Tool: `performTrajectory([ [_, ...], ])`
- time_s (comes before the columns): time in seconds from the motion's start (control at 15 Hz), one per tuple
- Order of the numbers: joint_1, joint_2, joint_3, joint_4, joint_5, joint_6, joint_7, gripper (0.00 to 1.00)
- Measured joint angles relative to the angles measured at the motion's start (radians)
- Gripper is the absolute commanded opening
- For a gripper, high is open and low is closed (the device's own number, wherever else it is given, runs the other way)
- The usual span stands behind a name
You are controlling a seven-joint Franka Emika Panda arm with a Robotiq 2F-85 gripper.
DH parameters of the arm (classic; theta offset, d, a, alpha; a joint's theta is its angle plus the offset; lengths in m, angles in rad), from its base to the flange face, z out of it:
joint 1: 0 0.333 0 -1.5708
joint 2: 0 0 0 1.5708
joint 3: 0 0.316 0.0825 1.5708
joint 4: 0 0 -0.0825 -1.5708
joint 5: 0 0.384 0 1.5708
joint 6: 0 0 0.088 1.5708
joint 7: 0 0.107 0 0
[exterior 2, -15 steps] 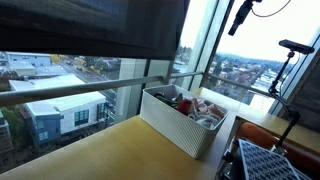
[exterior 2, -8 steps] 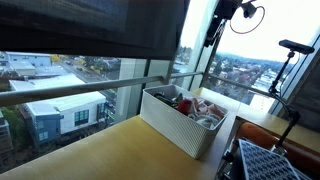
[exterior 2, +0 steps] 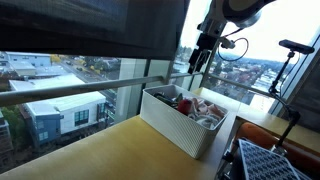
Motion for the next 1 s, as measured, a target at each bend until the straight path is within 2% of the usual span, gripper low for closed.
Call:
performTrajectory([
  [0.33,0.005,0.109,0.01,-0.099,0.0,0.161,0.04,1.0],
  [0.6,-0.003,0.225,0.0,-0.118,0.0,0.273,0.048,1.0],
  [1.0,-0.036,0.322,-0.003,-0.103,0.028,0.317,0.047,1.0],
])
